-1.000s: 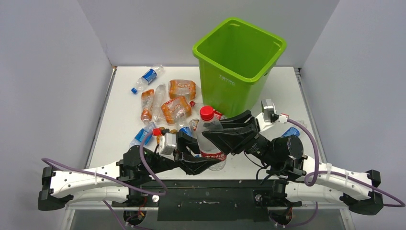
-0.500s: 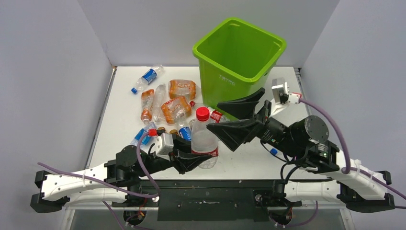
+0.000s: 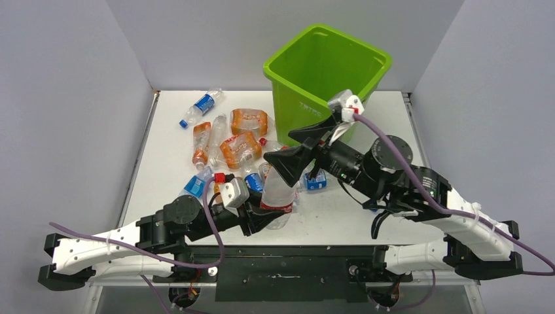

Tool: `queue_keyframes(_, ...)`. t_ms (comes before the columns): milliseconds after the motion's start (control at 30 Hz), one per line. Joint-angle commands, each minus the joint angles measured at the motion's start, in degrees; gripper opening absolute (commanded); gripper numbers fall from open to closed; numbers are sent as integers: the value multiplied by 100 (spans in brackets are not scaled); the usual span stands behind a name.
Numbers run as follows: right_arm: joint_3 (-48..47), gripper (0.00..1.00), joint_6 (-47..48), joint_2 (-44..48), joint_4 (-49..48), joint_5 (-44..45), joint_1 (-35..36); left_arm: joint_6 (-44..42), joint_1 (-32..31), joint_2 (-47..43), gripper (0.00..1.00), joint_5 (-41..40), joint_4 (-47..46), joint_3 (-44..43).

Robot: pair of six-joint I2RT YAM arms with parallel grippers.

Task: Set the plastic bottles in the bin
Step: Place the plastic bottle in the trash bin.

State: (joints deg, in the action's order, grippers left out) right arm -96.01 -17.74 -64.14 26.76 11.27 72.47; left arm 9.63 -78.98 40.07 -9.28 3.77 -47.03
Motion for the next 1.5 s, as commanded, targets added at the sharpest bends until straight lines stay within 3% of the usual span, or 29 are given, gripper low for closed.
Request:
queue_keyframes(0,73,80,41,-19,223,259,4,-69,-3,-117,0,-109,-102,-143)
queue_keyframes(200,177,51,-70,-20,201,291,0,-143,-3,-62,0,-127,-183,-151)
queue_keyframes(333,79,17,-107,-103,340,84,-1,-268,-3,-115,0,-212,-635,79)
queue_keyframes(367,94,9,-83,-95,334,62,-1,-330,-3,-154,8,-225,-710,128)
queue_keyframes(400,120,6,-60,-85,305,68,4,-397,-3,-217,35,-273,-857,238)
queue_keyframes(500,1,5,42,-137,293,163,4,-516,-3,-510,100,-456,-1052,402)
queue_keyframes(633,-355,5,169,-222,188,493,-2,-1035,-3,-921,96,-1137,-956,400)
queue_keyframes(800,-711,5,820,-211,-452,1798,-1,-1856,-3,-1528,96,-3097,-1173,664)
queue_keyframes(933,-981,5,1919,-380,-1466,3353,-4,-2343,-3,-2124,96,-3871,-2057,1478)
queue_keyframes(1033,-1033,5,3044,-587,-2832,4276,-43,-2408,-3,-2389,96,-4072,-2265,1868)
queue_keyframes(1200,-1967,5,3915,-1322,-3980,4223,-485,-2112,-3,-2600,96,-4215,-1849,1798)
queue_keyframes(1467,-4279,5,2842,-3087,-2985,3347,-2655,-1947,-93,-2885,96,-4303,-1778,1933)
